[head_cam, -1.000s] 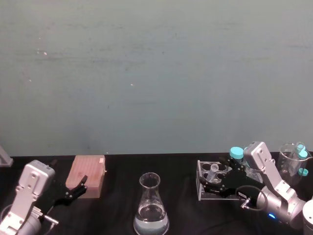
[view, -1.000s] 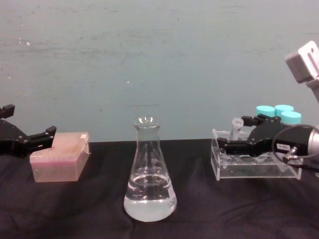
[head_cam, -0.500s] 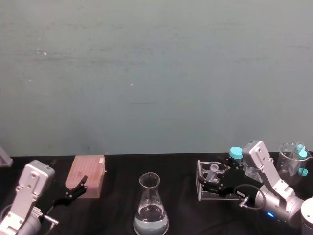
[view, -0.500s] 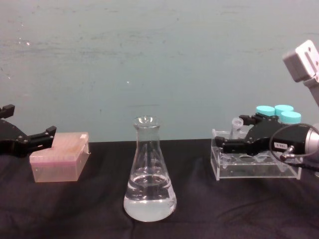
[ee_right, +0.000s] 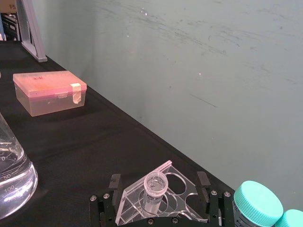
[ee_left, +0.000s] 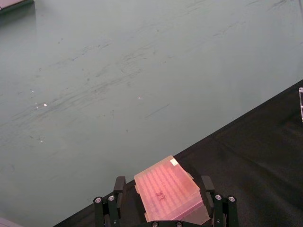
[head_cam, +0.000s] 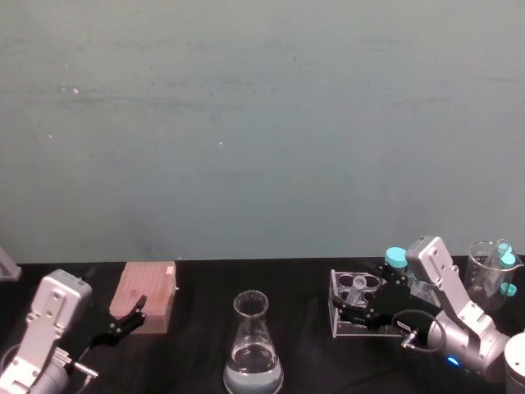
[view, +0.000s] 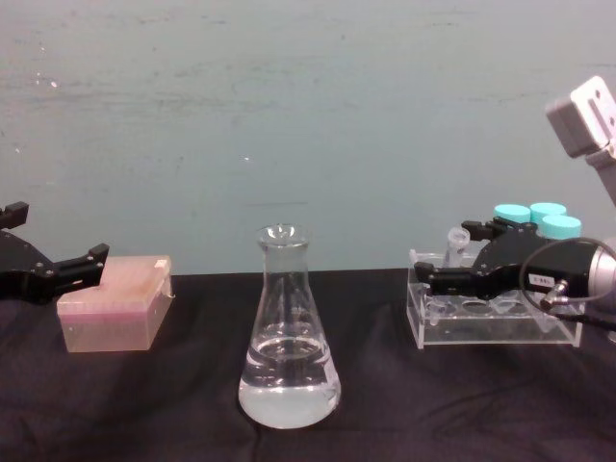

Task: Pour the liquid from the test tube into the beaker using one hand.

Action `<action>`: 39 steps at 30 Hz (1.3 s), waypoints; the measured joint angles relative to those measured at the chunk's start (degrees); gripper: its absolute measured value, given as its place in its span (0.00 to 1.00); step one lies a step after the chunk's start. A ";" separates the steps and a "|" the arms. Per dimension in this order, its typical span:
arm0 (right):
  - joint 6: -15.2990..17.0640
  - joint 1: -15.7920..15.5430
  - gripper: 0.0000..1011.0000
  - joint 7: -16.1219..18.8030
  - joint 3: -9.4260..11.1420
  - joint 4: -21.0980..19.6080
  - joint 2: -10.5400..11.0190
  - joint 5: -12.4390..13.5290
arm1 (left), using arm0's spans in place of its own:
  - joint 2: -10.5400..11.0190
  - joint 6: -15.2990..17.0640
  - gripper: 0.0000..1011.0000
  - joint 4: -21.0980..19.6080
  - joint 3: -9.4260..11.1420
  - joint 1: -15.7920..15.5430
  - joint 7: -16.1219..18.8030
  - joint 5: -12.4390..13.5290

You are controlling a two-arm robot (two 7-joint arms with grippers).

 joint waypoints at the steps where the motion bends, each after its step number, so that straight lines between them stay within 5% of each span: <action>1: 0.00 0.00 0.99 0.00 0.00 0.00 0.00 0.00 | 0.00 0.00 0.99 0.00 0.00 0.00 0.00 0.00; 8: 0.00 -0.01 0.98 -0.04 0.00 -0.03 0.04 0.00 | 0.00 0.00 0.99 0.00 0.00 0.00 0.00 0.00; 33: 0.02 -0.03 0.26 -0.05 0.00 -0.05 0.05 0.01 | 0.00 0.00 0.99 0.00 0.00 0.00 0.00 0.00; 39: 0.02 -0.03 0.22 -0.05 0.00 -0.06 0.05 0.01 | 0.00 0.00 0.99 0.00 0.00 0.00 0.00 0.00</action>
